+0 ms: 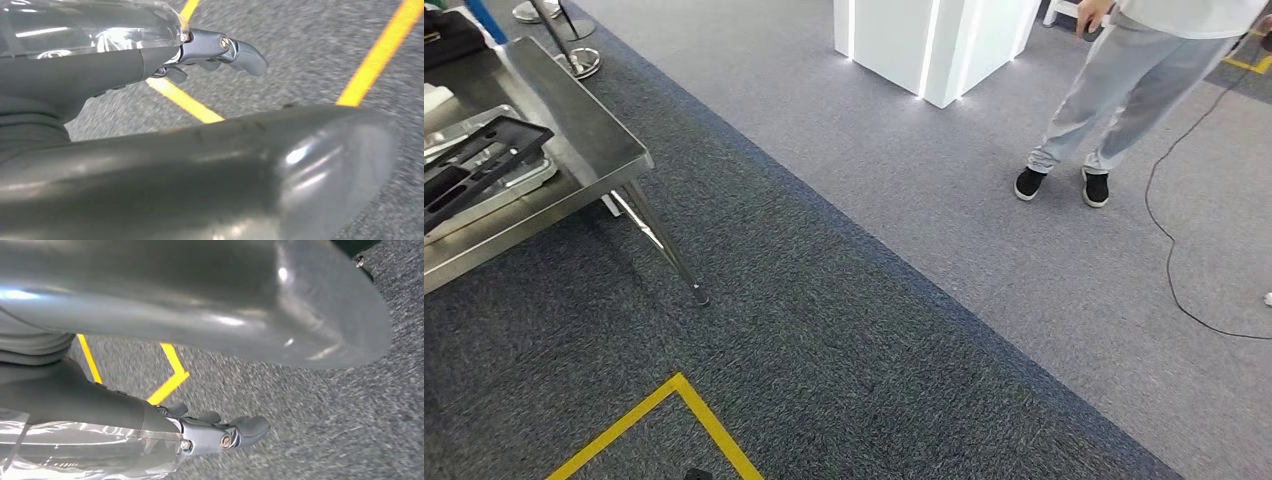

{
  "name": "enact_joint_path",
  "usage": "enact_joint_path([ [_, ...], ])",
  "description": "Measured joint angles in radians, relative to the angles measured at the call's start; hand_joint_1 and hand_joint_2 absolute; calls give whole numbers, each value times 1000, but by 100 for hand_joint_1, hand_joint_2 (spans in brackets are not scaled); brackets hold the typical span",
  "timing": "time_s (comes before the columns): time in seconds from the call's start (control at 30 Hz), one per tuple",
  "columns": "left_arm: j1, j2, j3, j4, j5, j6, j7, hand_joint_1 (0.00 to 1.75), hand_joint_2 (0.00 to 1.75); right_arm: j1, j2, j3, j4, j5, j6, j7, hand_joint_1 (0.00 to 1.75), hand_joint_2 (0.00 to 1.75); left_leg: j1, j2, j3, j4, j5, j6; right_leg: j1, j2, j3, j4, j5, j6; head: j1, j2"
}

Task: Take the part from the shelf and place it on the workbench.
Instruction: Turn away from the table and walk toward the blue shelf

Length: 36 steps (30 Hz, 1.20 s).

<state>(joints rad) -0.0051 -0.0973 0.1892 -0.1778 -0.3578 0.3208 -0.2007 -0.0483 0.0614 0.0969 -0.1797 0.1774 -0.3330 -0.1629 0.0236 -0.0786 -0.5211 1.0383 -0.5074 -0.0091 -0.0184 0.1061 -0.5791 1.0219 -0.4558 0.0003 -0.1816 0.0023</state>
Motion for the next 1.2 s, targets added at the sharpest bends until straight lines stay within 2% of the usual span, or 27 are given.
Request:
enact_joint_path([
  [0.07,0,0,0,0,0,0,0,0,0,0,0,0,0,0,0,0,0,0,-1,-6,0,-1,-3,0,1,1,0,1,0,1,0,0],
  [0.13,-2,0,0,0,0,0,0,0,0,0,0,0,0,0,0,2,0,0,-5,-4,-2,-4,-3,7,2,16,-7,3,3,13,0,0],
  [0.2,-6,0,0,0,1,0,0,0,0,2,-1,-2,1,0,0,4,0,0,-10,36,-1,-18,8,30,2,-21,-42,58,-29,31,0,0],
  [0.27,-3,0,1,0,2,1,1,0,0,2,0,-3,2,3,1,8,0,0,-13,85,0,-28,17,49,3,-83,-106,187,-97,42,0,0],
  [0.3,-1,0,1,0,3,2,2,0,0,1,0,-3,2,5,1,11,0,0,-16,101,-2,-28,16,50,3,-92,-132,243,-119,43,0,0],
  [0.33,0,0,1,0,3,4,4,0,0,1,0,-3,2,9,2,15,0,0,-18,118,-2,-27,15,50,3,-98,-145,274,-125,44,0,0],
  [0.37,0,-1,1,0,4,6,5,0,0,2,0,-3,2,13,2,18,0,0,-20,132,-2,-27,14,50,3,-102,-138,266,-112,44,0,0],
  [0.4,0,-1,1,0,5,7,6,0,0,2,0,-3,2,16,2,22,0,0,-21,145,-1,-27,13,50,3,-109,-109,219,-84,42,0,0],
  [0.47,-1,-3,2,0,6,11,6,0,0,2,0,-3,2,21,2,28,0,0,-24,168,5,-27,7,44,9,-149,-30,80,-29,32,0,0],
  [0.5,-1,-3,2,0,7,13,6,0,0,1,0,-3,2,23,3,29,0,0,-26,177,7,-26,4,39,14,-166,-3,30,-15,25,0,0],
  [0.53,-1,-4,3,0,9,14,7,0,0,0,0,-3,2,25,3,31,0,0,-27,187,10,-26,1,33,18,-175,9,5,-11,19,0,0],
  [0.57,-2,-5,4,0,13,14,7,0,0,-1,0,-3,2,28,4,32,0,0,-28,196,13,-27,-1,28,21,-172,9,0,-13,13,0,0],
  [0.63,-6,-7,5,0,19,15,8,0,0,1,0,-3,2,31,5,33,0,0,-26,207,20,-28,-6,18,19,-148,10,-8,-9,3,0,0],
  [0.7,-6,-8,7,0,21,15,8,0,0,-1,2,-3,2,34,5,35,0,0,-23,164,5,18,-40,9,12,-125,15,-20,-1,-8,0,0],
  [0.77,-3,-9,8,0,21,16,9,0,0,-3,3,-3,2,36,6,36,0,0,-18,105,-51,141,-106,4,10,-101,16,-23,1,-15,0,0],
  [0.8,0,-9,8,0,22,16,10,0,0,-4,3,-3,2,37,7,37,0,0,-17,94,-82,205,-131,2,11,-88,16,-23,1,-16,0,0],
  [0.83,2,-9,9,0,22,16,10,0,0,-3,3,-3,2,39,8,37,0,0,-16,90,-102,246,-139,1,11,-72,16,-22,1,-16,0,0],
  [0.87,4,-9,9,0,23,16,10,0,0,-3,3,-2,2,41,10,37,0,0,-15,88,-107,249,-126,1,12,-56,17,-20,1,-16,0,0],
  [0.9,5,-9,9,0,23,15,8,0,0,-2,3,-2,2,42,12,37,0,0,-14,85,-93,212,-93,1,12,-40,18,-18,0,-15,0,0],
  [0.93,5,-9,10,0,23,15,6,0,0,-2,4,-2,2,43,13,37,0,0,-12,71,-66,146,-50,2,11,-24,18,-15,-1,-13,0,0],
  [0.97,6,-9,10,0,23,14,3,0,0,-3,4,-1,2,44,15,37,0,0,-10,45,-39,79,-19,3,12,-10,17,-10,-3,-9,0,0],
  [1.0,6,-9,10,0,23,13,-1,0,0,-5,4,-1,2,45,16,37,0,0,-7,21,-19,27,2,4,12,4,14,-6,-4,-4,0,0],
  [1.03,6,-9,10,0,22,11,-4,0,0,-7,5,0,2,45,17,37,0,0,-7,3,-8,-3,10,6,11,16,9,-2,-4,2,0,0],
  [1.07,4,-8,11,0,21,9,-6,0,0,-8,5,0,2,43,17,37,0,0,-8,-2,-5,-10,6,9,10,28,4,-1,-2,9,0,0],
  [1.13,0,-8,11,0,17,4,-9,0,0,-4,4,0,2,37,17,37,0,0,-10,20,-2,-17,12,21,5,43,-2,-1,1,22,0,0],
  [1.17,-2,-8,11,0,16,2,-10,0,0,-1,4,0,2,33,16,36,0,0,-10,33,1,-24,16,29,6,27,-8,9,-6,27,0,0],
  [1.2,-2,-7,11,0,16,-1,-11,0,0,-1,4,0,2,31,16,36,0,0,-10,48,2,-30,20,37,7,-1,-22,36,-23,31,0,0],
])
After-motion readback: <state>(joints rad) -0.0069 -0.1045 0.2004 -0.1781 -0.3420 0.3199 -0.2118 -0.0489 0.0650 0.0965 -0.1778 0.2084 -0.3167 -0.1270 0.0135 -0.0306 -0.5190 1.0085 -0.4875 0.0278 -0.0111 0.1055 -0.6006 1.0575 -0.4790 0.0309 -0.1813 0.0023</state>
